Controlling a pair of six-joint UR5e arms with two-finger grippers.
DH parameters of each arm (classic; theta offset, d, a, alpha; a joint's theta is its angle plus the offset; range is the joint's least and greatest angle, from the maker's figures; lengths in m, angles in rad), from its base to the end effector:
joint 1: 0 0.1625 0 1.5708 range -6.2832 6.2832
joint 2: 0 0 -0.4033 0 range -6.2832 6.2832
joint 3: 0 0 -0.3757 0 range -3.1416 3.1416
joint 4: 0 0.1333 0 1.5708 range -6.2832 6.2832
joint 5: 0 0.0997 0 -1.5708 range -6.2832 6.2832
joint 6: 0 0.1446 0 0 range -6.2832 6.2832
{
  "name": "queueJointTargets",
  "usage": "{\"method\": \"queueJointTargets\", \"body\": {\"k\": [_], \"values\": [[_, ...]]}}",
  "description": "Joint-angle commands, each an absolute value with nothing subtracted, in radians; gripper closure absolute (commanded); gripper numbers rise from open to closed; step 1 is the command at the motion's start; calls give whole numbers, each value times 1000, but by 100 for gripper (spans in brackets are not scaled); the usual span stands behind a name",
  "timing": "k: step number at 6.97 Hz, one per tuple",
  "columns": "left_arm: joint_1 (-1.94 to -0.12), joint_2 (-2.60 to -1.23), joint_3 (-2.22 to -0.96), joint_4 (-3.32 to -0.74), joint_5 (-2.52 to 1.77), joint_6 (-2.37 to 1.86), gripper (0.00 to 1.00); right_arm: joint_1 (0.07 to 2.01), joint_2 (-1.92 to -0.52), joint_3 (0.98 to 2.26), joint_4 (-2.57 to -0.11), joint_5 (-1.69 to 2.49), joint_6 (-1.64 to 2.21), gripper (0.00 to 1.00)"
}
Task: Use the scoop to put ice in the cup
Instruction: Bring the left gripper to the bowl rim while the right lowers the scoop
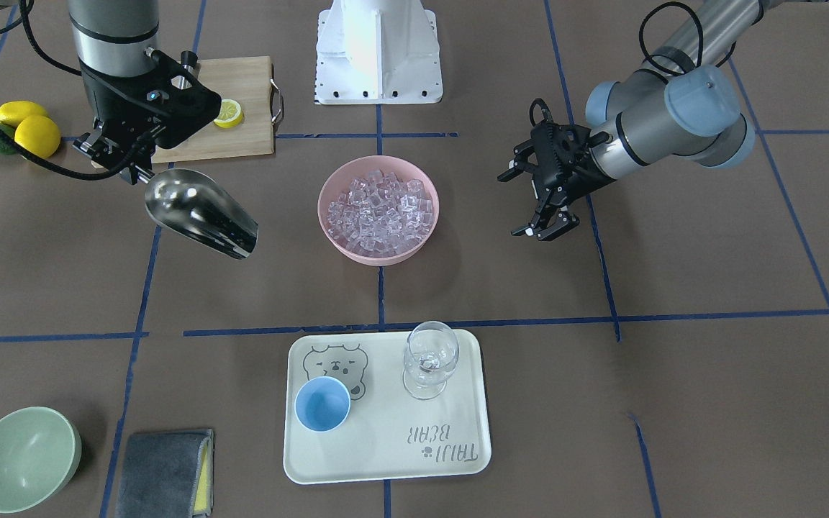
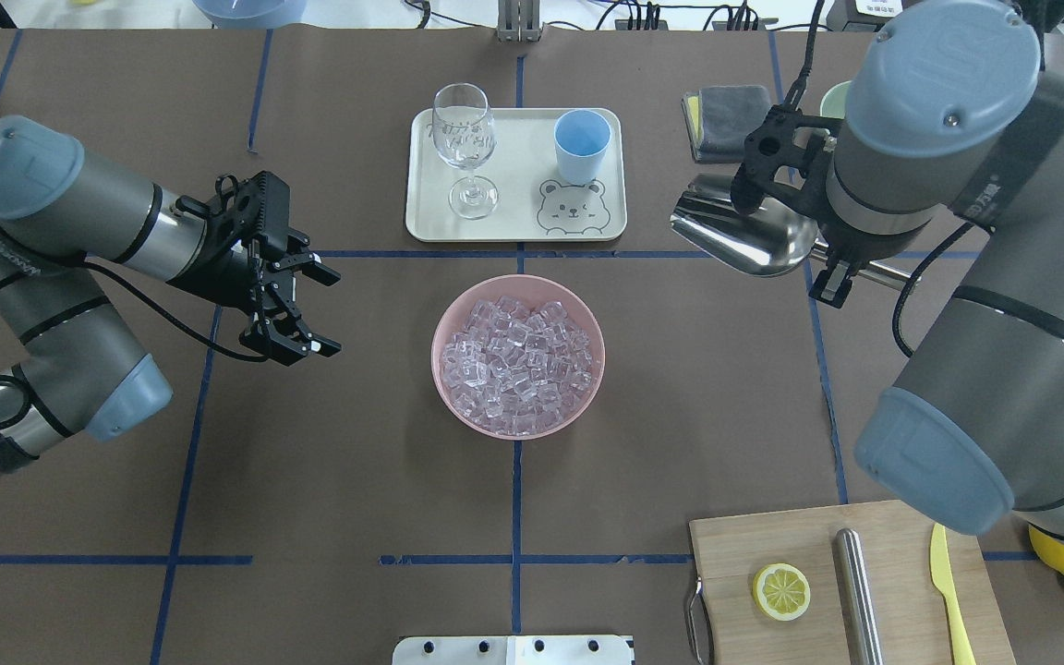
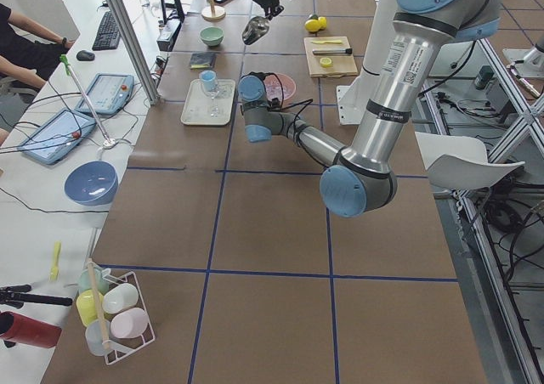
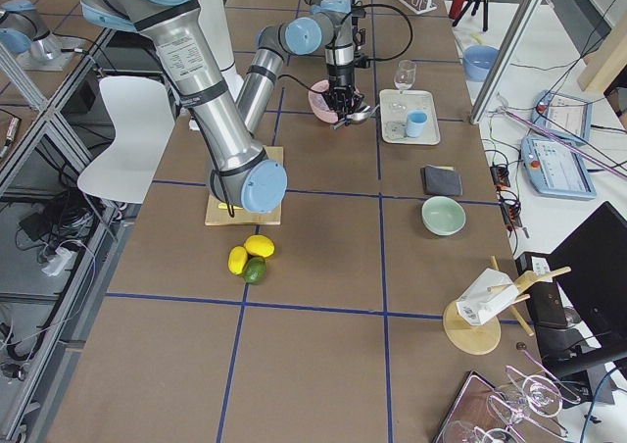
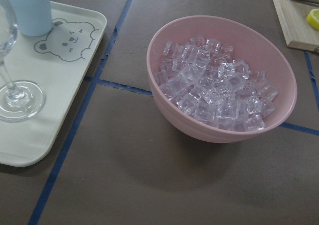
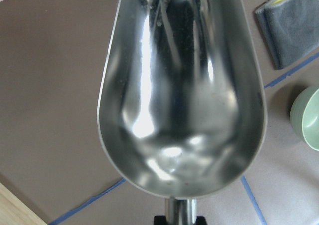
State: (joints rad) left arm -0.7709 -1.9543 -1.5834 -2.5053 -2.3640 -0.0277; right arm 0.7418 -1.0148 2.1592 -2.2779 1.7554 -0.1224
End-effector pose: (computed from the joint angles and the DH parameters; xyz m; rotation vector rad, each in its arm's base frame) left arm 0.4235 -0.4535 0.3188 0.9320 1.1843 1.1539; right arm -0.3103 -0.4292 0.2495 0.3606 -0.3346 -0.9734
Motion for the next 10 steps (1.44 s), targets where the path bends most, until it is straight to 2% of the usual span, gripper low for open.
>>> {"method": "queueJointTargets", "body": {"k": [1,3,4,7,10], "values": [[-718,-1960,-1575,-2513,-2312,-26,0,694,-965,2163,-2386,1717,-231,100],[-666,-1982,-1565,-2569,-2217,-25,0,634,-915,2145,-2485,1712,-275,100],[-628,-1991,-1505,-2680,-2171,-26,0,603,-882,2122,-2529,1713,-290,100],[-594,-2012,-1450,-2686,-2168,-26,0,508,-844,2118,-2549,1718,-272,100],[-588,-2051,-1391,-2686,-2168,-28,0,506,-679,1940,-2644,1709,-308,100]]}}
